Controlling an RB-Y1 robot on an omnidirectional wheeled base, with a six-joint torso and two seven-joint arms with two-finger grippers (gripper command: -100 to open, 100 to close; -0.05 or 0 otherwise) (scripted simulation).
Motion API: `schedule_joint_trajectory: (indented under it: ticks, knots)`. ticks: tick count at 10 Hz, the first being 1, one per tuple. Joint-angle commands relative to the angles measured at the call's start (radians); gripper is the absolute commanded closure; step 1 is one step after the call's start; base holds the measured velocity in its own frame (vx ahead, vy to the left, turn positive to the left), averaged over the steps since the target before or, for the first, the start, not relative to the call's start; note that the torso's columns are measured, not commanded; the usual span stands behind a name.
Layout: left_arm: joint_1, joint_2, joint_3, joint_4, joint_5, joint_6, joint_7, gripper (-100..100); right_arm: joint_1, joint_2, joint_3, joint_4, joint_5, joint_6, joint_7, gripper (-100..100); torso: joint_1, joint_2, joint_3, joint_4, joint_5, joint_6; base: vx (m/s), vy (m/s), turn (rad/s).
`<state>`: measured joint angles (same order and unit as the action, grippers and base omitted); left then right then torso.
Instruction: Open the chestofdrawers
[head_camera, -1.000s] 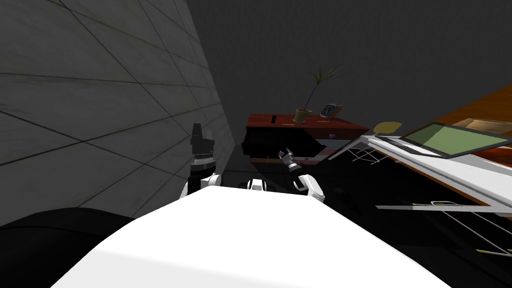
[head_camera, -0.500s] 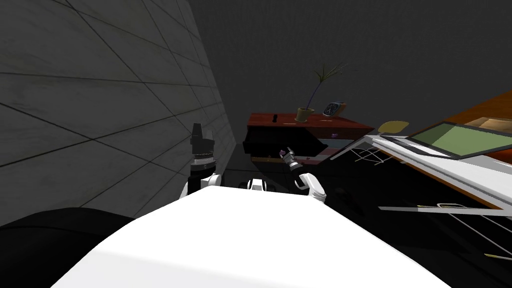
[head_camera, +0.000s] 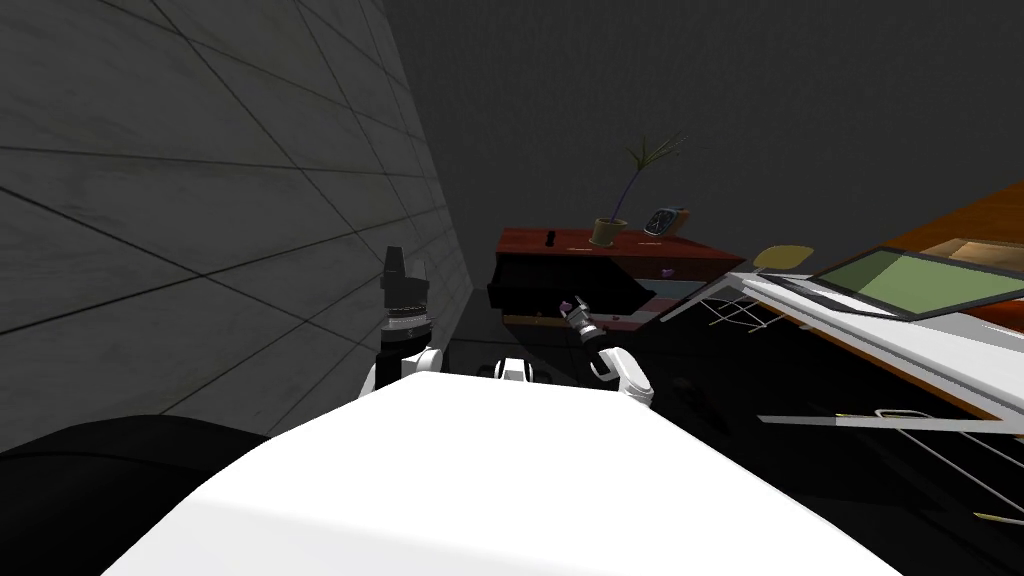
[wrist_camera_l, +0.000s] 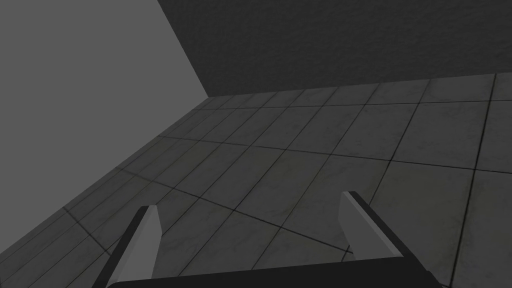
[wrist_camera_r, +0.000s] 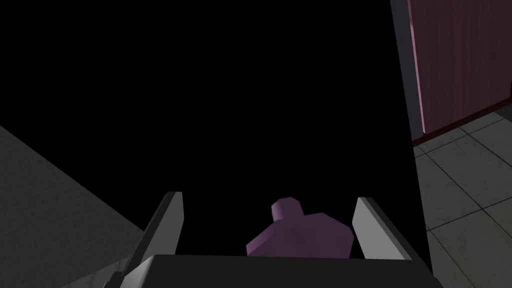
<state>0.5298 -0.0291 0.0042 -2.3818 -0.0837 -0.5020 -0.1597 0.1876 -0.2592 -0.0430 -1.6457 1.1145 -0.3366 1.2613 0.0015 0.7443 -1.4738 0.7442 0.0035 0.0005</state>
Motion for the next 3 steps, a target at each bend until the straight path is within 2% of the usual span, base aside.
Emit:
schedule_joint_trajectory:
  ticks: [1, 3]
  knots:
    - [0.000, 0.000, 0.000, 0.000, 0.000, 0.000, 0.000, 0, 0.002, 0.000, 0.001, 0.003, 0.001, 0.000, 0.000, 0, 0.000, -0.002, -0.001, -0.002, -0.001, 0.000, 0.000, 0.000, 0.000]
    - [0.000, 0.000, 0.000, 0.000, 0.000, 0.000, 0.000, 0, 0.004, 0.000, 0.002, 0.006, 0.001, 0.001, 0.001, 0, -0.001, -0.004, -0.001, -0.004, -0.002, 0.000, 0.000, 0.000, 0.000]
